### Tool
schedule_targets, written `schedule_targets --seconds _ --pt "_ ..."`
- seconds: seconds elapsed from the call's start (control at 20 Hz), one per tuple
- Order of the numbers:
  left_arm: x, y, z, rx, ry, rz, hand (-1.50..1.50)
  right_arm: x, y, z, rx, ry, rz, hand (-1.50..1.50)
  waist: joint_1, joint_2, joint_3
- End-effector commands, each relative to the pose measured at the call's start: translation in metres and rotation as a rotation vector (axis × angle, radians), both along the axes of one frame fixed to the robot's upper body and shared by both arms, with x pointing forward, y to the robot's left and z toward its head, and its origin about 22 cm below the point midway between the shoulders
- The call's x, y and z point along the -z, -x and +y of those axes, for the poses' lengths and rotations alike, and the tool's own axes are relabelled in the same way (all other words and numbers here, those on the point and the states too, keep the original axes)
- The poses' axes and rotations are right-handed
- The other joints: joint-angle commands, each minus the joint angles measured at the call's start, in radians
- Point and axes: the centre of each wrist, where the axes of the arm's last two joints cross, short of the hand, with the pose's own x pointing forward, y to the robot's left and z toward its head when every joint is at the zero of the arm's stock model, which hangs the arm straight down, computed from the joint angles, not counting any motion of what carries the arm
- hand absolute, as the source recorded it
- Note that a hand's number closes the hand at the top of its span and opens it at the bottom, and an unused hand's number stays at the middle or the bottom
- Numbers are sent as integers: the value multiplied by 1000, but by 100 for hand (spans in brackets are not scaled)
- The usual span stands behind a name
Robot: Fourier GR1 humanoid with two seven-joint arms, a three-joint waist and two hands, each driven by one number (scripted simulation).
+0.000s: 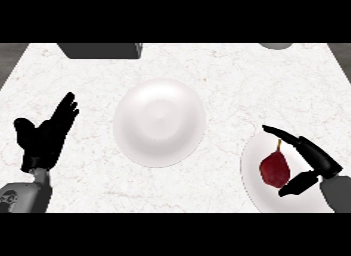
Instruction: Pick the pear from the plate and place it in the plate
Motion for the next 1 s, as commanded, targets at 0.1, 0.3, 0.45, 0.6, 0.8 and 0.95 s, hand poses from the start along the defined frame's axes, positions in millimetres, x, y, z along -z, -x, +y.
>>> schedule_targets --seconds 0.1,0.3,0.45,0.6,0.8,0.95 --pt "7 0 -8 -11 6 10 0 0 -6 -8 -125 11 -48 150 4 5 9" --pt "2 -8 -4 6 -1 -5 0 13 17 10 -116 -32 -37 150 -4 4 8" --pt "5 -14 -4 4 0 -9 0 24 4 29 -76 -57 -48 150 1 6 9" --pt "4 -14 6 -23 8 -1 0 13 12 108 -144 -33 -101 150 -19 -4 5" --pt "1 -16 -12 53 -5 -10 0 -18 -6 220 -480 158 -185 150 66 -15 -3" --pt "5 -16 -18 56 2 12 0 -40 5 276 -534 255 -282 150 60 -21 0"
